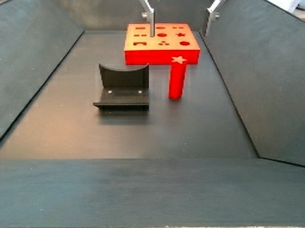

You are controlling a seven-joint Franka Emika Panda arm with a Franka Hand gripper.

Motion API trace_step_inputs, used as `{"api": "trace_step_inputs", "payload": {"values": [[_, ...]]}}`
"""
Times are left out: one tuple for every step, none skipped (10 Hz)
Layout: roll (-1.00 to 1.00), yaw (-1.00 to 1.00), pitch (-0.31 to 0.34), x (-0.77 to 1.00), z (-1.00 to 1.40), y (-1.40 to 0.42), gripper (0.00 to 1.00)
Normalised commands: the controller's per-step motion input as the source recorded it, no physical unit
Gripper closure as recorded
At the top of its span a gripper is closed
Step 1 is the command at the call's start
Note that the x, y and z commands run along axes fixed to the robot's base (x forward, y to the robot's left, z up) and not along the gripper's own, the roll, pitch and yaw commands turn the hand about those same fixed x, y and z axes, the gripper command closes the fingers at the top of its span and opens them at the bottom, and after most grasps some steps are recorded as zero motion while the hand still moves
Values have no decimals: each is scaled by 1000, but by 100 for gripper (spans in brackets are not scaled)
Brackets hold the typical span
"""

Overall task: Pick up the star object. Move up. Move to above the board. Insert the star object.
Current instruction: Pick up the star object.

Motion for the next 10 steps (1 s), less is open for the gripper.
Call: {"api": "trace_step_inputs", "payload": {"values": [[-10,0,-147,0,-486,-180,0],[-17,43,-183,66,-683,-254,0],[0,54,-200,69,-840,-329,0],[0,49,-180,37,-889,-286,0],[26,54,-171,0,-903,-234,0],[56,57,-169,0,-903,-194,0],[51,69,-169,0,-834,-163,0],[47,74,-187,0,-800,-163,0],[61,69,-187,0,-803,-166,0],[77,74,-184,-9,-789,-177,0]]}}
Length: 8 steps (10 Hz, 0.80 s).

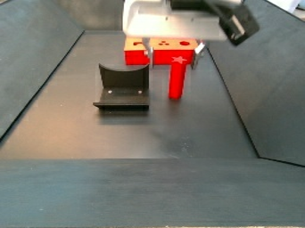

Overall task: Pick up the star object. Move up. Move to above the board. Insert the star object.
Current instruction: Pick up the star object.

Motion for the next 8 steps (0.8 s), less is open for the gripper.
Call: {"api": "trace_step_inputs", "payload": {"values": [[101,74,-176,-43,-760,-200,0],[36,46,-126,-51,-229,-80,0],[0,0,0,0,0,0,0],[0,0,0,0,0,0,100],[0,0,0,0,0,0,100],[0,0,0,0,0,0,100],[0,0,0,0,0,0,100],[0,0,0,0,0,0,100]]}}
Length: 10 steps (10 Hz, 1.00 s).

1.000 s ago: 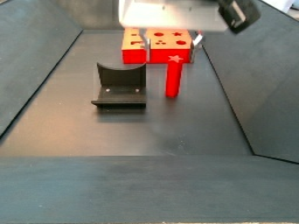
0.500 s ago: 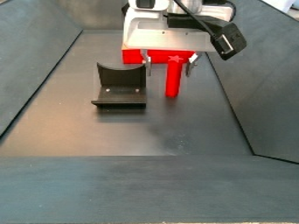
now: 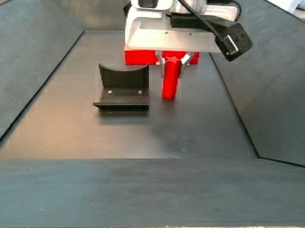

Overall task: Pick up the star object. Move up. Move to above the board. Insert the star object.
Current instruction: Pick up the star object, then move up.

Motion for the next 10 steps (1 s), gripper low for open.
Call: {"api": "trace_step_inputs", "payload": {"values": [[0,0,0,0,0,0,100],[0,0,0,0,0,0,100],[0,0,0,0,0,0,100],[0,0,0,0,0,0,100],[0,0,0,0,0,0,100],[0,0,0,0,0,0,100],[0,0,0,0,833,0,100],[-8,41,6,-8,823,-42,100],[-15,45,31,-40,685,-46,100],[-18,41,33,-27,491,-30,100]]}}
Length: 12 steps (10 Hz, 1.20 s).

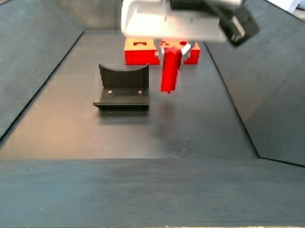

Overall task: Pick up the star object. Move up. Move to above the board. Insert the star object.
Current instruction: Move up, then move to above the board.

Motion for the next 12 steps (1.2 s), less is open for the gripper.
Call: {"api": "trace_step_inputs", "payload": {"values": [[-22,33,37,-22,324,-22,100],[136,232,340,164,1000,-153,100],[134,218,336,173,1000,-157,100],[138,148,299,173,1000,-143,100],[139,107,239,166,1000,-138,100],[140,79,183,156,1000,-135,100],[137,59,140,149,1000,-129,100],[124,44,115,139,1000,-122,100],[117,37,109,135,1000,-115,100],[111,35,111,130,1000,-105,100],[106,34,108,124,1000,-99,100],[99,32,106,114,1000,-91,100]]}}
